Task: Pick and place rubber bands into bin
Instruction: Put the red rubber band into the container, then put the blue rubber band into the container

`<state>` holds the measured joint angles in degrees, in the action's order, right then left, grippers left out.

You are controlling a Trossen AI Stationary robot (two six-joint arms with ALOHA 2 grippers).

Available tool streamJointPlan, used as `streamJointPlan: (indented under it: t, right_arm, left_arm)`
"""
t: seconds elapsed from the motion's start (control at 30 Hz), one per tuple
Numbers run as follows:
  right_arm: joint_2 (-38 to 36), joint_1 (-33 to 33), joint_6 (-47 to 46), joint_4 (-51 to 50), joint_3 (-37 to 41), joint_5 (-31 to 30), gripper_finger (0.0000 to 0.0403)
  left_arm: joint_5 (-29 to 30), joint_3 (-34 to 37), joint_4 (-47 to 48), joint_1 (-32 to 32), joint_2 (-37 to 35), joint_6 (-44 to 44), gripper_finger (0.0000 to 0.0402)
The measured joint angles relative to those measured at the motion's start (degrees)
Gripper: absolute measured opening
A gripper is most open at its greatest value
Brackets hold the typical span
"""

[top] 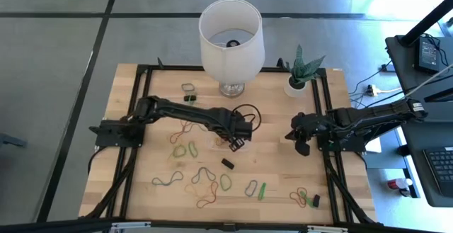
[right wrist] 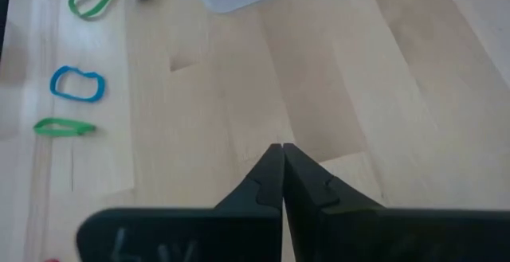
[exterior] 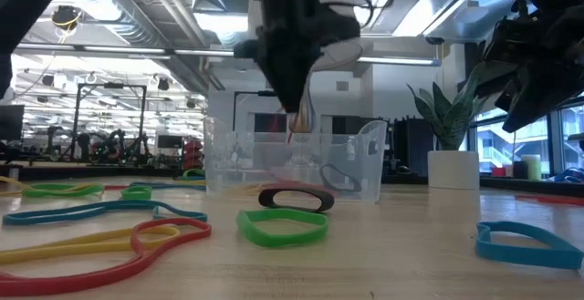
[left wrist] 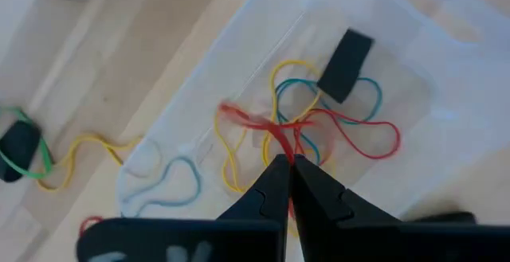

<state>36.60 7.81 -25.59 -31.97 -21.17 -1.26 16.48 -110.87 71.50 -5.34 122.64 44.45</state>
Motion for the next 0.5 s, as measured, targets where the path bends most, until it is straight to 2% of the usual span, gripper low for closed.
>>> streamJointPlan:
  t: [0.37, 0.5]
  right_arm:
    - [0.0, 0.1, 0.6, 0.0, 0.0, 0.0, 0.0006]
    - [0.0, 0.1, 0.6, 0.0, 0.0, 0.0, 0.0006]
  left_arm:
    - [-3.8, 0.0, -0.1, 1.1, 0.7, 2.8, 0.0111]
    - [-6.3, -0.3, 0.1, 1.1, 0.7, 3.5, 0.0132]
